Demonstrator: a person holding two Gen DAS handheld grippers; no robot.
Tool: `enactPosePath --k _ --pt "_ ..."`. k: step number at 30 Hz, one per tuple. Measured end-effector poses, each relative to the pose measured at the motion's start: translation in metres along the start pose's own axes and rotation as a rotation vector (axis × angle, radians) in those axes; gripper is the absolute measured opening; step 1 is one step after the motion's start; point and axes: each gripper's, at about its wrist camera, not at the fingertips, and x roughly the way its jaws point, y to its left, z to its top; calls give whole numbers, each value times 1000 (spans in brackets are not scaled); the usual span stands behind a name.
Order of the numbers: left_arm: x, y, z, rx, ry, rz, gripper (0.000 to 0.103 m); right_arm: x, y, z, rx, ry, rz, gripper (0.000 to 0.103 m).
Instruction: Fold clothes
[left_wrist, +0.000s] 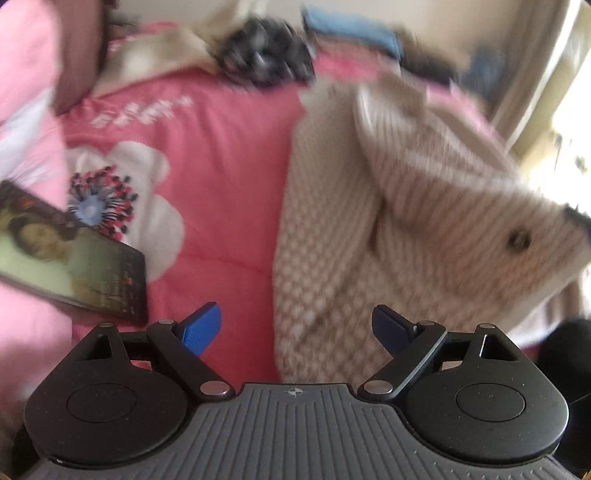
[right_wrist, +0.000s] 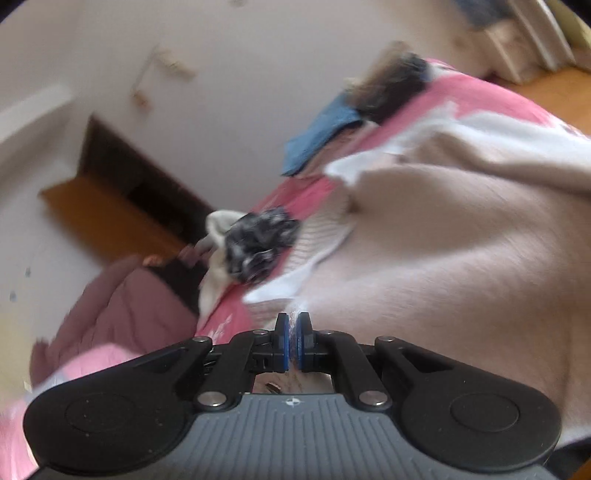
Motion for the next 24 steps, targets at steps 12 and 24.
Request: enactPosePath --k 12,24 --pt "51 -24 0 32 212 105 43 12 -46 -2 145 22 -15 4" --pt "-30 -7 54 116 -141 392 5 7 -45 -5 149 28 23 4"
